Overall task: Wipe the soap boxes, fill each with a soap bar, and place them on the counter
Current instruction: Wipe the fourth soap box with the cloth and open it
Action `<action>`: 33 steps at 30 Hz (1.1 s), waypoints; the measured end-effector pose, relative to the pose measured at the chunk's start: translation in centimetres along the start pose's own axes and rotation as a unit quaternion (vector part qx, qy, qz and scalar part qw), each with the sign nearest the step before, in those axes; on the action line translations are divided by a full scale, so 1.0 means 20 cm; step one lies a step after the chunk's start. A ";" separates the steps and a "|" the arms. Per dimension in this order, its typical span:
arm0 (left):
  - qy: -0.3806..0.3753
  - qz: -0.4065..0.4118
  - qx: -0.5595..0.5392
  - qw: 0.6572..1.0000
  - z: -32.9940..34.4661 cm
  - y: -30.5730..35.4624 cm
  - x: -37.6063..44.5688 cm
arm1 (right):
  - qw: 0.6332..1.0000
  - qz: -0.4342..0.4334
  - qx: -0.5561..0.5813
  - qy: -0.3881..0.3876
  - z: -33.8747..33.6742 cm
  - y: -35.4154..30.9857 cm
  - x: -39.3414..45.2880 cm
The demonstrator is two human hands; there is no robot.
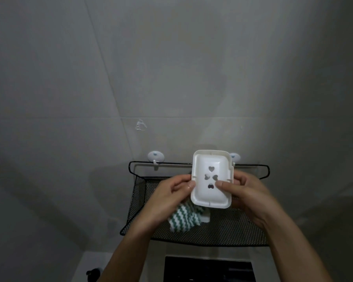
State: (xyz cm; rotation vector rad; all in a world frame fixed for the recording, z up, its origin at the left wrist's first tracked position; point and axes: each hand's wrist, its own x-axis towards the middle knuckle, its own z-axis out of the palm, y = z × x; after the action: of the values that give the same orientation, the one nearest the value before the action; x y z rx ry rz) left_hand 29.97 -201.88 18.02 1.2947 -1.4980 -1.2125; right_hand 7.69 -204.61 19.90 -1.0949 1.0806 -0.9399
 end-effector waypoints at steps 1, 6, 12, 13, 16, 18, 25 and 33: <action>0.018 0.011 0.040 0.999 -0.02 -0.01 0.00 | 1.000 0.004 -0.001 0.014 -0.01 0.00 0.00; -0.028 0.014 0.407 0.913 -0.05 -0.10 0.00 | 0.999 0.019 0.030 0.041 -0.06 0.02 0.00; -0.060 0.001 0.471 0.880 0.08 -0.21 0.04 | 0.998 0.030 0.062 0.015 -0.07 0.04 0.00; -0.040 0.005 0.457 0.888 0.07 -0.21 0.04 | 0.997 0.030 0.069 0.015 -0.08 0.04 0.00; 0.028 0.001 0.373 0.928 0.04 -0.20 0.03 | 0.996 0.024 0.081 0.025 -0.10 0.05 -0.01; 0.091 -0.002 0.302 0.949 -0.01 -0.14 0.02 | 0.996 0.013 0.076 0.041 -0.11 0.05 -0.02; 0.232 0.154 0.234 0.931 -0.05 0.25 0.01 | 0.998 -0.032 0.052 0.018 -0.07 0.04 -0.01; 0.223 0.206 0.393 0.868 0.12 0.35 0.05 | 0.985 -0.052 0.129 -0.100 -0.01 0.01 0.02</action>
State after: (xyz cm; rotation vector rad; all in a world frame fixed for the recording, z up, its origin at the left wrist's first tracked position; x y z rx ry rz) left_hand 26.03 -202.30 24.37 1.4991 -1.8376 0.0331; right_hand 7.68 -204.97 19.55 -1.0128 0.7222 -0.9986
